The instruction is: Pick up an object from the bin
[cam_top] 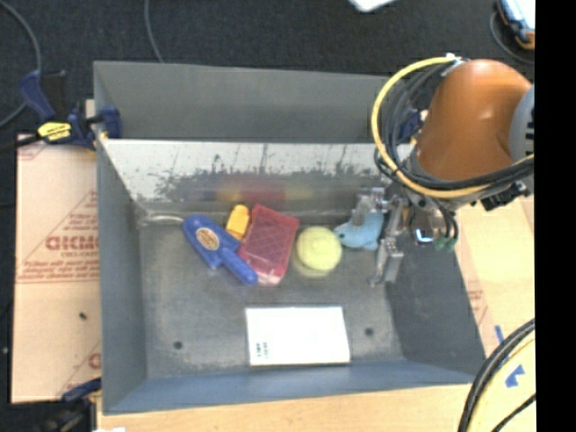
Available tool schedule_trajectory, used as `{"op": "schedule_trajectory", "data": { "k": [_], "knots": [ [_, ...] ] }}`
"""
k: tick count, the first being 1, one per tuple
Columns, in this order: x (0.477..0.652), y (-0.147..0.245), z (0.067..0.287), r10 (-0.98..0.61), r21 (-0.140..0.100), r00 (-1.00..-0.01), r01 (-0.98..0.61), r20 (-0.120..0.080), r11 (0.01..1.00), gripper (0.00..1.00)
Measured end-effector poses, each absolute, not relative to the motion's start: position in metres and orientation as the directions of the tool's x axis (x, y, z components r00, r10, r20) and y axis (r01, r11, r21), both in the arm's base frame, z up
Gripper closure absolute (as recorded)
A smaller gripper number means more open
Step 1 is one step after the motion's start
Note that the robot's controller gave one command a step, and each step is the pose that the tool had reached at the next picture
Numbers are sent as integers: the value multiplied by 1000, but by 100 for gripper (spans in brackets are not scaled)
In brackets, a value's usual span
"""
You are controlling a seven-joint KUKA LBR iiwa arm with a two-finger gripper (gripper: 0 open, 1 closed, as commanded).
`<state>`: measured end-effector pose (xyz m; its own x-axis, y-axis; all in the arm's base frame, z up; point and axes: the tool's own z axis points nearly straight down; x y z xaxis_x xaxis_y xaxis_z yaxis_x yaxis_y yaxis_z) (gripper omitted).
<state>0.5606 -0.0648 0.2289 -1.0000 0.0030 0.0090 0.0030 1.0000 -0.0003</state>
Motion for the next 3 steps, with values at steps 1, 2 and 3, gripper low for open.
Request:
{"op": "schedule_trajectory", "data": {
  "k": [1, 2, 3],
  "knots": [
    [562, -64, 234, 1, -1, -1000, 1, 1, 1000, 0],
    [599, -58, 167, -91, 0, -996, -91, 7, 996, 0],
    [601, -55, 140, 172, -2, -985, 172, 5, 985, 0]
  ]
}}
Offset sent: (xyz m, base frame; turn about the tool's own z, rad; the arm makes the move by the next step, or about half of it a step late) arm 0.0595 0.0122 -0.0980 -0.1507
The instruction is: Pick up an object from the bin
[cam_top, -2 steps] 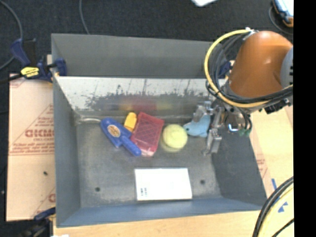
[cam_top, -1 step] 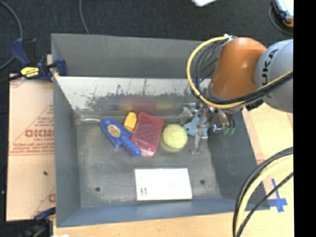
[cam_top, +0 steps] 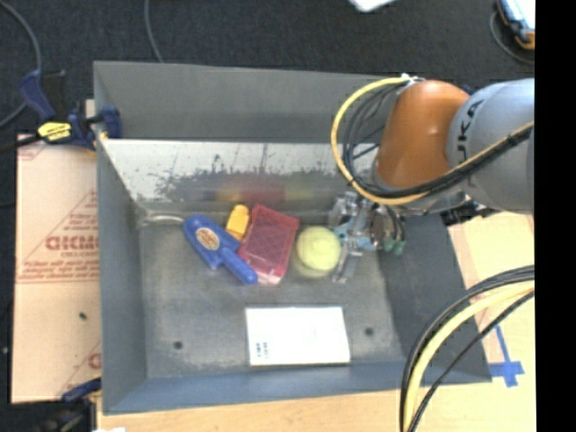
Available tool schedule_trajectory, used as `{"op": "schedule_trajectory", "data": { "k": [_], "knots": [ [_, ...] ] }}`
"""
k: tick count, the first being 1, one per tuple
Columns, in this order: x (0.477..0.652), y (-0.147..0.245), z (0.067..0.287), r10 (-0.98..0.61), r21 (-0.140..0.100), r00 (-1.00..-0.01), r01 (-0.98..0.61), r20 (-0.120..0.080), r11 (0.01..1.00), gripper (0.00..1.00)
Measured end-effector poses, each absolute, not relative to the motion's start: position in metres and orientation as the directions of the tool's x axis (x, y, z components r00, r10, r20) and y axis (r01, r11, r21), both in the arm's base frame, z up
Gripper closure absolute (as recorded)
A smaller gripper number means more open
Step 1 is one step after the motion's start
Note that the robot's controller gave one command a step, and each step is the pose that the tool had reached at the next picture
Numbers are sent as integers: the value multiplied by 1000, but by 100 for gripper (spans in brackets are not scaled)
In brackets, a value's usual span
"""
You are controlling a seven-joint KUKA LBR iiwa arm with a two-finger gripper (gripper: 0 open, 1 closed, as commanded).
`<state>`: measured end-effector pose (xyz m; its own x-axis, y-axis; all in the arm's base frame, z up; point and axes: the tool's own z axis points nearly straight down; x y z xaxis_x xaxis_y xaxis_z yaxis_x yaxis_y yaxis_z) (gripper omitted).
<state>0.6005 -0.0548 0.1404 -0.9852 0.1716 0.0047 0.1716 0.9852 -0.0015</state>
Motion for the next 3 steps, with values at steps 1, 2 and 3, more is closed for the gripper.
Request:
{"op": "schedule_trajectory", "data": {
  "k": [1, 2, 3],
  "knots": [
    [627, -54, 104, -118, -1, -993, -118, 5, 993, 0],
    [621, -48, 68, -39, -1, -999, -39, 4, 999, 100],
    [621, -48, 68, -39, -1, -999, -39, 4, 999, 100]
  ]
}}
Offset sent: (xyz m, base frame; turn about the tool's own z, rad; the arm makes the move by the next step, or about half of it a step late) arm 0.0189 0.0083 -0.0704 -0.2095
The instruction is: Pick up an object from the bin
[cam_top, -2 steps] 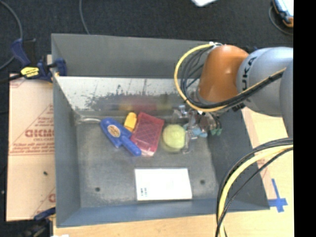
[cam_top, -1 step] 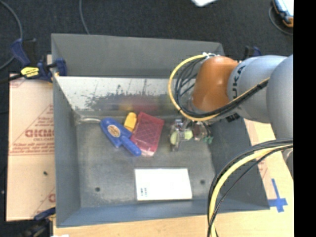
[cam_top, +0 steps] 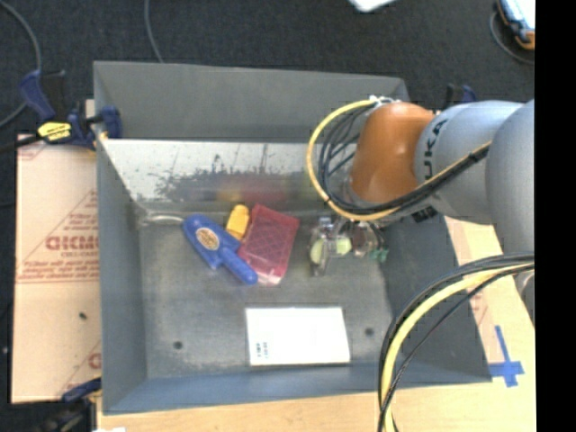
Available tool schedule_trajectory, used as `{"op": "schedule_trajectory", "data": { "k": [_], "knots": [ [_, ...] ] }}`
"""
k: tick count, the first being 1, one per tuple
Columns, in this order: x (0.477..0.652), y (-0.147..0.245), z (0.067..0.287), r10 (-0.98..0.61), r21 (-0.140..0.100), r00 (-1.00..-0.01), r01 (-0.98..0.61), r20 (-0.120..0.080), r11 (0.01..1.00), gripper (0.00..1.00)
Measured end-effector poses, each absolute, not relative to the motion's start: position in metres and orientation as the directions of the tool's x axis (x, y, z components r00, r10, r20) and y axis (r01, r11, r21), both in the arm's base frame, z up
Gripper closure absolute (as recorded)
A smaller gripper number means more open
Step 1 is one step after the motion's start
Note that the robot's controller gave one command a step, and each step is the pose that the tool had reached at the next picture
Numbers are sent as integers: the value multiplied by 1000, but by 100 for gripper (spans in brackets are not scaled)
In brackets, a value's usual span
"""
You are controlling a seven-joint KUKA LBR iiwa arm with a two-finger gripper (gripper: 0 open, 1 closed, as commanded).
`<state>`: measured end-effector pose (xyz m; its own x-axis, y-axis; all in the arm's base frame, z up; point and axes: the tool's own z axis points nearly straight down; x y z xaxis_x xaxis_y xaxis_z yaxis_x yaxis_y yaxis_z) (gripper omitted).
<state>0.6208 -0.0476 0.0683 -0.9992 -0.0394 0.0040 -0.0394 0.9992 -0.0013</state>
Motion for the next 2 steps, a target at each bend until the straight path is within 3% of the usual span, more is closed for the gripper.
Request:
{"op": "schedule_trajectory", "data": {
  "k": [1, 2],
  "knots": [
    [635, -42, 124, -47, -2, -999, -47, -2, 999, 100],
    [623, -41, 90, -38, -1, -999, -38, 8, 999, 100]
  ]
}}
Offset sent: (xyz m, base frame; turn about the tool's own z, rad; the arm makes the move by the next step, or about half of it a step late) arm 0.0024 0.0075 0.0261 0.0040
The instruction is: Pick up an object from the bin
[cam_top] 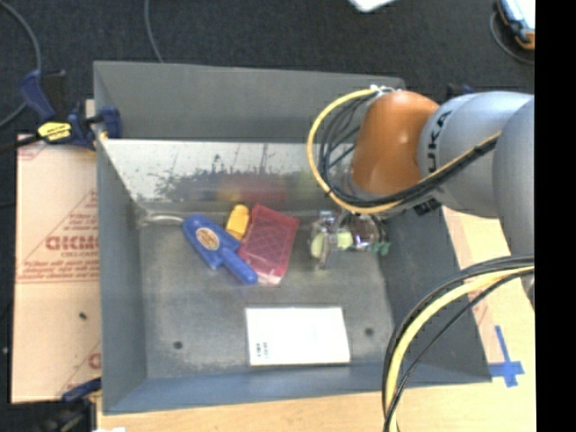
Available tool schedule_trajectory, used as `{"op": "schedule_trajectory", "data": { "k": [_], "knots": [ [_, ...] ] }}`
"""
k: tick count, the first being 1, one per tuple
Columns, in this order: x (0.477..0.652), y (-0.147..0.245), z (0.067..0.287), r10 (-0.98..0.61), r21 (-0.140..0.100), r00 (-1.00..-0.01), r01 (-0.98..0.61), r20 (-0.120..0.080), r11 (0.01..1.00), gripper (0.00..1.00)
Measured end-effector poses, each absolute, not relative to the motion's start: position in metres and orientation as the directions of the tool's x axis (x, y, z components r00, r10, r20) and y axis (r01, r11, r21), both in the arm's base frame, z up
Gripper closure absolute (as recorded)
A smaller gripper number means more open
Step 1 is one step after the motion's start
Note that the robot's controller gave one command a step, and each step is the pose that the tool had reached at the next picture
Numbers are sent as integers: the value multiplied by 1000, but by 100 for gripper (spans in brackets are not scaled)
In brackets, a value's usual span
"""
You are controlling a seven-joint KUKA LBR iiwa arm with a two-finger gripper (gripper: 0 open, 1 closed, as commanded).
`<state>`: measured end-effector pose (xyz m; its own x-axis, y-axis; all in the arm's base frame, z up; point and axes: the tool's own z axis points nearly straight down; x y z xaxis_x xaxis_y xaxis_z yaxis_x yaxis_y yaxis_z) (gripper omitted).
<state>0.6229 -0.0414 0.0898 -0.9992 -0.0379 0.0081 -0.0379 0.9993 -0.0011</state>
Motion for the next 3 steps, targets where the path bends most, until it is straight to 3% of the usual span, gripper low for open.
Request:
{"op": "schedule_trajectory", "data": {
  "k": [1, 2, 3],
  "knots": [
    [647, -28, 189, 4, -2, -1000, 4, -2, 1000, 100],
    [637, -24, 161, -17, -3, -1000, -17, 5, 1000, 100],
    [635, -36, 233, -18, -3, -1000, -18, 1, 1000, 100]
  ]
}}
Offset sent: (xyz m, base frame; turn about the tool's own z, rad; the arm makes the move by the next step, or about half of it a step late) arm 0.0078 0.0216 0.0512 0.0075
